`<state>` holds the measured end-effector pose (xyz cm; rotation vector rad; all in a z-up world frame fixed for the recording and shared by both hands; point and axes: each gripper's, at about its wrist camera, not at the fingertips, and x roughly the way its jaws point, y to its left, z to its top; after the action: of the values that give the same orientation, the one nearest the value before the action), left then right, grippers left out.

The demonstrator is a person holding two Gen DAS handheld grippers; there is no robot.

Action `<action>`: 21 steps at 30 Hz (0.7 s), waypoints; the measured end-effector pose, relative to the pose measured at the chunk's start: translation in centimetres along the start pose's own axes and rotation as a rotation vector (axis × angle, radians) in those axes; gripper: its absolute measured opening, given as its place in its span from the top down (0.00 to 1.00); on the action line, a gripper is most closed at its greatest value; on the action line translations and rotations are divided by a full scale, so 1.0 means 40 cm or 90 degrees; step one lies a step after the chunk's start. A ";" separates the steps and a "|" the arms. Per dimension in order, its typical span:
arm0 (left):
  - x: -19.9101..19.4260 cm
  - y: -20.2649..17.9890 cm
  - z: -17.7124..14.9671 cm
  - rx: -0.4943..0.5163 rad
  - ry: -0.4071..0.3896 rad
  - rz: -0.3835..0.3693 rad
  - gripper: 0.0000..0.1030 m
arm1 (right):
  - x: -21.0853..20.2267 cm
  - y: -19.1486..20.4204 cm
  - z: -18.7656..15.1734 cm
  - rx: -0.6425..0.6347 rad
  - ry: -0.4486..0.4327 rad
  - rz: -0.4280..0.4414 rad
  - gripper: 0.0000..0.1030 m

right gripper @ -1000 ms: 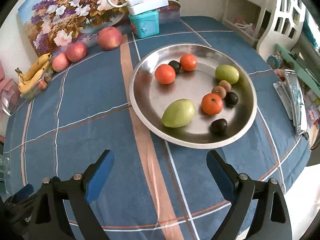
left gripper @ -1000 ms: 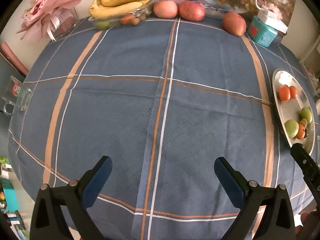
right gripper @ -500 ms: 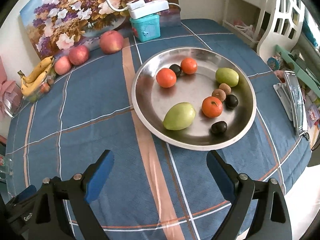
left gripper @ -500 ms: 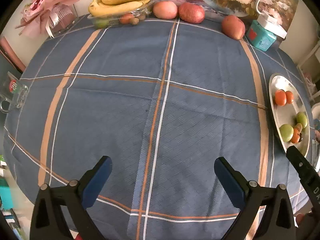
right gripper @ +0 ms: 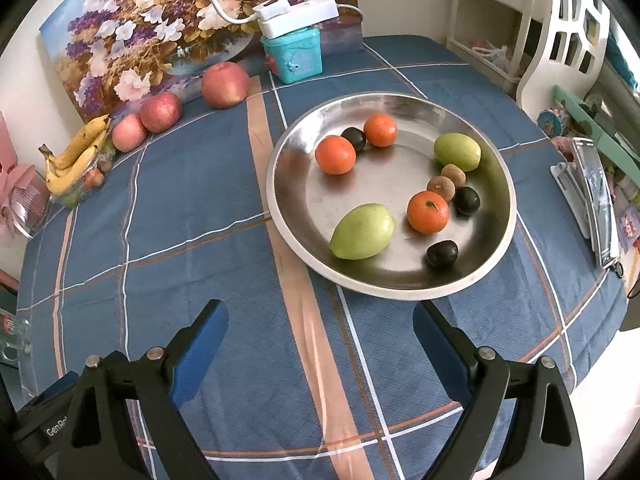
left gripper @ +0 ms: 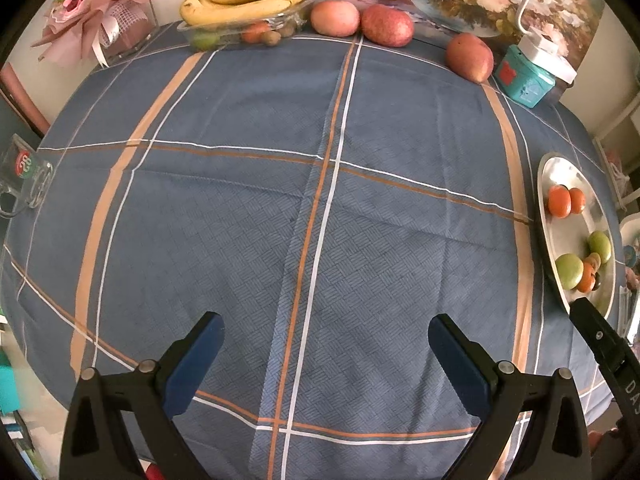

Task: Organize fruits

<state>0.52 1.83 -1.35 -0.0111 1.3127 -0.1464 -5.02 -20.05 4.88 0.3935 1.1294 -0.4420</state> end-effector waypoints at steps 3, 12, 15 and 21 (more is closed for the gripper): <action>0.000 0.001 0.001 -0.001 0.001 -0.003 0.00 | 0.000 -0.002 0.000 0.004 0.002 -0.001 0.09; 0.000 0.005 0.003 -0.001 0.001 -0.007 0.00 | -0.002 -0.003 0.001 0.001 0.001 -0.001 0.09; 0.001 0.007 0.005 -0.006 0.003 -0.009 0.00 | -0.003 0.000 0.000 0.000 0.000 -0.004 0.09; 0.002 0.008 0.011 -0.009 0.004 -0.010 0.00 | -0.005 0.004 0.001 -0.002 -0.003 -0.006 0.09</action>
<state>0.99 2.09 -1.34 -0.0332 1.3209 -0.1498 -4.98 -19.92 5.08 0.3851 1.1282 -0.4494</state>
